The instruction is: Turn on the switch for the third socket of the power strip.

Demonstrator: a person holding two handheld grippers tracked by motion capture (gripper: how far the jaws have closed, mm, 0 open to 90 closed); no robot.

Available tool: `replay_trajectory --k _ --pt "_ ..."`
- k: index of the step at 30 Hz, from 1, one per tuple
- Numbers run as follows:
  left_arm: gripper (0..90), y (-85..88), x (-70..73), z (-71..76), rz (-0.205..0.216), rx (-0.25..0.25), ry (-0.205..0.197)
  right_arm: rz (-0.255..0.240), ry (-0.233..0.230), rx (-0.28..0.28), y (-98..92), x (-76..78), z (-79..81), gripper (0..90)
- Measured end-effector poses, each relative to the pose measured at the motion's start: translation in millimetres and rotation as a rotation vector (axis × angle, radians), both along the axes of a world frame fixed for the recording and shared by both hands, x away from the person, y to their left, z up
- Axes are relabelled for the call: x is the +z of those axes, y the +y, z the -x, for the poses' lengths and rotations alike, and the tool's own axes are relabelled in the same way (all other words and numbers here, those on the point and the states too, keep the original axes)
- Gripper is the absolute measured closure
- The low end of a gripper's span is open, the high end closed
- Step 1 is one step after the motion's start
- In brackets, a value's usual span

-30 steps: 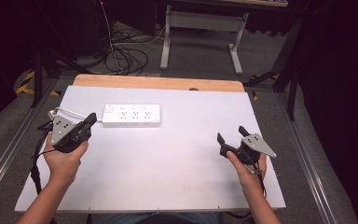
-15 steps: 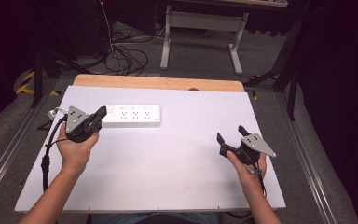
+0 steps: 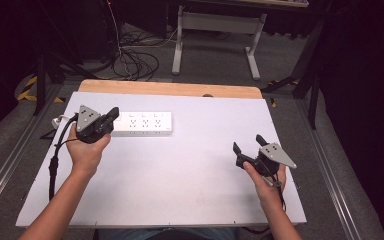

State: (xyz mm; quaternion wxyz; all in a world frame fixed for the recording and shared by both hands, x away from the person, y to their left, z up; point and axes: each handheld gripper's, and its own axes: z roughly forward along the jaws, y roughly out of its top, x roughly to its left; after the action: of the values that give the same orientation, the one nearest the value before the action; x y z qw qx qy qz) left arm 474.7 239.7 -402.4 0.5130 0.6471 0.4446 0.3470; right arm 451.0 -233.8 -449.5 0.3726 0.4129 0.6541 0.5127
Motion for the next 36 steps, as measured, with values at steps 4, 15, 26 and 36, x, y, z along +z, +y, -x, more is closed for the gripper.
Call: replay_trajectory --k 4,15,26,36 --pt "90.0 -5.2 -0.6 -6.0 -0.01 -0.007 0.005 -0.003 0.001 -0.003 -1.1 -0.2 0.4 15.0" --pt "90.0 -15.4 -0.6 -21.4 -0.042 -0.04 0.025 -0.009 0.007 -0.009 -1.9 -0.5 -0.4 14.9" --pt "90.0 -20.2 -1.0 -31.0 -0.064 -0.06 0.052 -0.003 -0.005 -0.011 0.3 1.2 -1.1 15.1" --pt "90.0 -36.6 -6.0 -50.1 -0.125 -0.088 0.063 0.009 -0.002 -0.01 1.6 0.5 -2.3 15.2"
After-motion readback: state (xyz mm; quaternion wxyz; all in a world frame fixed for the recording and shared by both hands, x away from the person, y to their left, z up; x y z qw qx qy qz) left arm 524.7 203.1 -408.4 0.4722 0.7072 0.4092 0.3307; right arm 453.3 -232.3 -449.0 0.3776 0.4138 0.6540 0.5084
